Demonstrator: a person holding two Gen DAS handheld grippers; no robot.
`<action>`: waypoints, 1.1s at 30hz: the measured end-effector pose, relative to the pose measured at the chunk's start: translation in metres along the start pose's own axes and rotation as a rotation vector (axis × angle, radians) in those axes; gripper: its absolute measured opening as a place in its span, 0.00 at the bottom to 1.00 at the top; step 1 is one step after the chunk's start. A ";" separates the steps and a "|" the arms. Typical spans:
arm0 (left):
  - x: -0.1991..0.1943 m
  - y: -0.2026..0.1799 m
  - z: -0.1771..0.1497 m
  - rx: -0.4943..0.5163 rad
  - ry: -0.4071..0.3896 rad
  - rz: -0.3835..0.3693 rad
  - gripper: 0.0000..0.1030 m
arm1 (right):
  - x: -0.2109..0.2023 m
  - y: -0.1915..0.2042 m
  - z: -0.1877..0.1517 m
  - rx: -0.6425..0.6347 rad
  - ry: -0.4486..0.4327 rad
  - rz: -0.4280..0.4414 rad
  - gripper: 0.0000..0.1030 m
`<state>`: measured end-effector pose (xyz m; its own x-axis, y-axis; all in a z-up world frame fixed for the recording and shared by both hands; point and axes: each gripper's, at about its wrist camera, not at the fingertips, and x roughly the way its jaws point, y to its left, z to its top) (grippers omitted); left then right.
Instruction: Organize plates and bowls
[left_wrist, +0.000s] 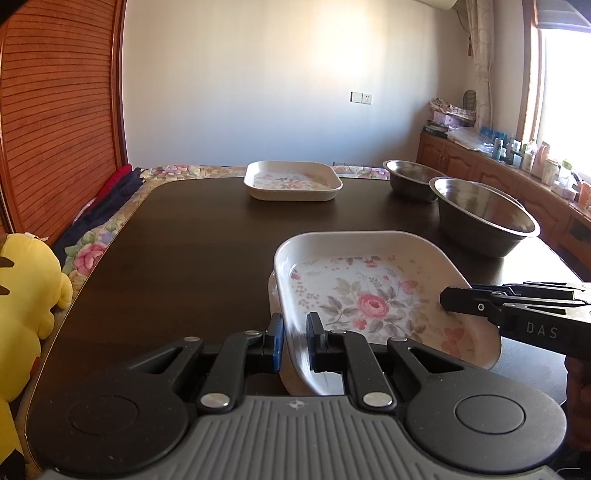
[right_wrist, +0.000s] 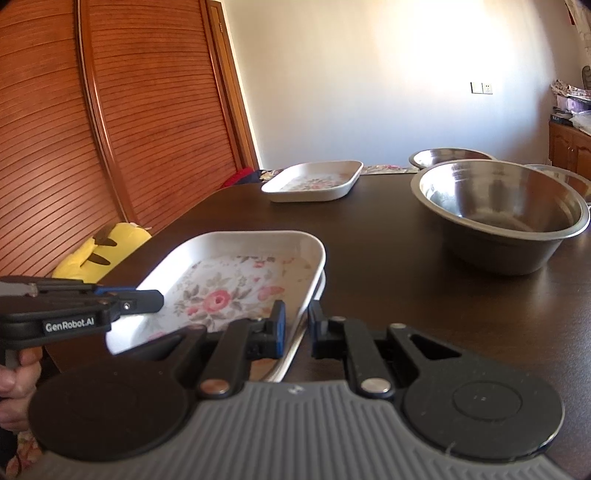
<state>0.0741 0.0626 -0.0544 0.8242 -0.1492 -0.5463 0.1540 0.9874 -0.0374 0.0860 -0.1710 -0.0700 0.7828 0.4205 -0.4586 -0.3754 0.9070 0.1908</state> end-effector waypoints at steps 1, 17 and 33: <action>0.000 0.000 0.000 0.002 0.001 0.002 0.14 | 0.000 0.001 0.000 -0.005 -0.002 -0.004 0.14; 0.008 0.004 -0.009 0.000 -0.007 0.022 0.15 | 0.003 0.006 -0.010 -0.050 -0.040 -0.026 0.20; 0.001 0.007 -0.006 -0.007 -0.039 0.023 0.59 | -0.010 0.001 -0.001 -0.014 -0.074 -0.028 0.24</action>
<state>0.0727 0.0694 -0.0596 0.8479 -0.1284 -0.5143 0.1310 0.9909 -0.0314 0.0775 -0.1743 -0.0668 0.8275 0.3964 -0.3976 -0.3596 0.9181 0.1668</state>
